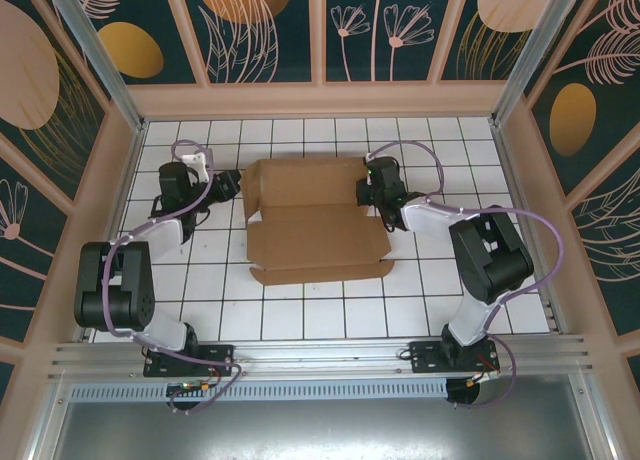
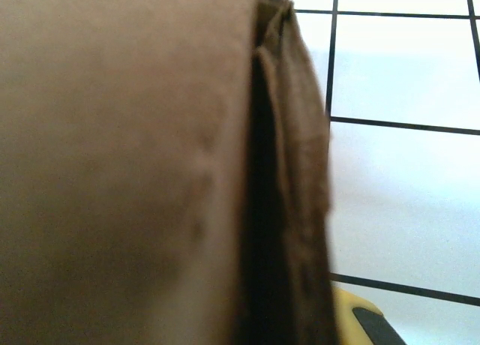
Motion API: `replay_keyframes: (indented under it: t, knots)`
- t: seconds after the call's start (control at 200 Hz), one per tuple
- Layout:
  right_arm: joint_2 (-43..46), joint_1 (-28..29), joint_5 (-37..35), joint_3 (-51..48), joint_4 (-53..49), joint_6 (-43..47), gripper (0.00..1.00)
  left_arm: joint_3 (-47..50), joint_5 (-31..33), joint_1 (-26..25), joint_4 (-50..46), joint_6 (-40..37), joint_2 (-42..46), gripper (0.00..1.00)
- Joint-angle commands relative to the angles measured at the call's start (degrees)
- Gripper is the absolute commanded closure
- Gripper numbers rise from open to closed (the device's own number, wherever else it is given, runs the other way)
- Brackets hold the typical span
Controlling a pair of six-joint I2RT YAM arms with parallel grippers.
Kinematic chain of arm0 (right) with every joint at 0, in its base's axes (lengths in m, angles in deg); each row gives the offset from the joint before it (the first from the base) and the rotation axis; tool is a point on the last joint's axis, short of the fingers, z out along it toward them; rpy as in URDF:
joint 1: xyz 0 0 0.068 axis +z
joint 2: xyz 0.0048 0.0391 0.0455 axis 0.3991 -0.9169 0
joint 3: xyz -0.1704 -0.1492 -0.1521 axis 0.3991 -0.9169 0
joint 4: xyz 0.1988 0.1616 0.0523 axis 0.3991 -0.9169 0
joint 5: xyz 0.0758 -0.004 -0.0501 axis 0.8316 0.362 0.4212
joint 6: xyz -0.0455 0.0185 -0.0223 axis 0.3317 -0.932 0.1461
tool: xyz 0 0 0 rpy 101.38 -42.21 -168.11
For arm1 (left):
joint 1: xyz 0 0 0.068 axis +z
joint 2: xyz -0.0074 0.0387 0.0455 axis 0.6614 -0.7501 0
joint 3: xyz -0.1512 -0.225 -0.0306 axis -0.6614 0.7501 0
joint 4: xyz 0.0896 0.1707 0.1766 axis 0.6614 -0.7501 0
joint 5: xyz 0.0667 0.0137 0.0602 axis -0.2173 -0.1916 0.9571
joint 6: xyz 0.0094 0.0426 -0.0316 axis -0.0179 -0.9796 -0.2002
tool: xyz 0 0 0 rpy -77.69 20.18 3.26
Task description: Fold the paper box
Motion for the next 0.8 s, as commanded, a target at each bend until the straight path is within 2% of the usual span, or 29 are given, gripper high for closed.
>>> replay_keyframes:
  t: [0.0,0.11,0.25,0.385,0.52,0.721,0.796]
  knots:
    - [-2.9,-0.2,1.8,0.6,-2.6,-1.9,1.00,1.0,0.4,-2.3,1.5,2.7,2.4,0.53]
    - [-3.0,0.1,1.6,0.2,-1.7,-2.3,1.00,0.6,5.3,-5.2,-2.3,2.9,3.9,0.54]
    - [-2.9,0.6,1.8,-1.0,0.1,-2.3,1.00,0.1,8.8,-5.2,-3.8,5.9,5.9,0.52]
    - [-3.1,1.3,-1.3,-1.2,0.1,-0.9,1.00,-5.5,11.1,-5.2,-10.1,7.6,2.6,0.52]
    - [-1.9,2.9,-5.9,-2.3,1.0,1.1,1.00,-9.3,8.7,-5.2,-12.2,9.6,-1.6,0.52]
    - [-2.6,6.3,-14.3,-4.0,3.9,3.6,1.00,-14.0,7.2,-5.2,-17.1,6.8,-5.0,0.52]
    - [-2.9,6.5,-15.3,-4.1,4.2,3.3,1.00,-15.7,6.6,-5.2,-17.9,6.9,-6.3,0.52]
